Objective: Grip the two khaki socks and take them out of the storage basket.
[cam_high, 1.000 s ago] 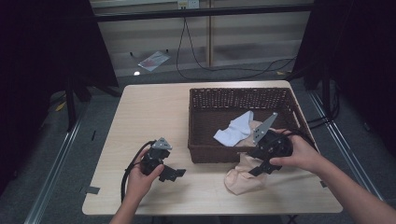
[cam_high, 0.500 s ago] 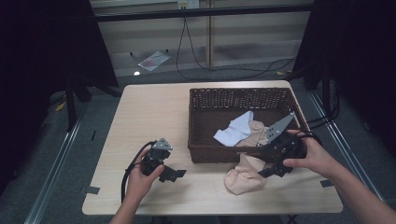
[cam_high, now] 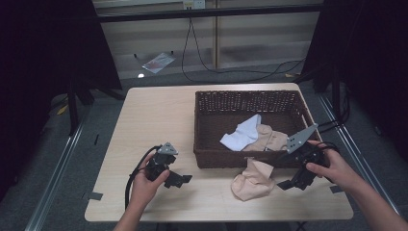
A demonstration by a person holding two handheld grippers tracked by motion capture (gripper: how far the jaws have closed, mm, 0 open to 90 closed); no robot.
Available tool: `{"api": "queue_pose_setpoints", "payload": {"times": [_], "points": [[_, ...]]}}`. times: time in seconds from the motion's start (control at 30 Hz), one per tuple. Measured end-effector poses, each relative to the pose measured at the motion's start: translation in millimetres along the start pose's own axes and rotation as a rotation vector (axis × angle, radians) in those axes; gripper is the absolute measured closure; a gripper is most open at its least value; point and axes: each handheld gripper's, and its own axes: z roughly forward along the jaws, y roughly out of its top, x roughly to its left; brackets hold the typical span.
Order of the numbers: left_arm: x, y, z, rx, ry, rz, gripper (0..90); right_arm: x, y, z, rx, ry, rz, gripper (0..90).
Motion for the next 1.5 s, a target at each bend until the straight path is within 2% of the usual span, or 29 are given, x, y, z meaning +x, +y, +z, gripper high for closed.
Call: {"api": "queue_pose_setpoints", "payload": {"times": [0.33, 0.87, 1.03, 1.3, 1.5], "points": [[-0.3, 0.1, 0.4, -0.002, -0.004, 0.001, 2.7, -1.8, -19.9, 2.7, -0.009, -0.034, 0.028, 3.4], [-0.5, 0.1, -0.2, -0.002, -0.001, 0.0, 2.7, 0.8, -48.6, 5.8, -0.048, -0.017, 0.037, 2.6], [-0.4, 0.2, -0.4, -0.003, -0.007, 0.0, 2.7, 1.0, -56.3, 5.4, -0.075, -0.013, 0.047, 2.5], [0.5, -0.3, -1.7, -0.012, -0.004, -0.004, 2.7, 2.4, -71.8, 12.7, -0.096, -0.008, 0.057, 2.5], [-0.1, -0.2, -2.3, -0.009, -0.004, 0.002, 2.7, 2.0, -75.1, 21.5, -0.079, -0.006, 0.064, 2.4]]}}
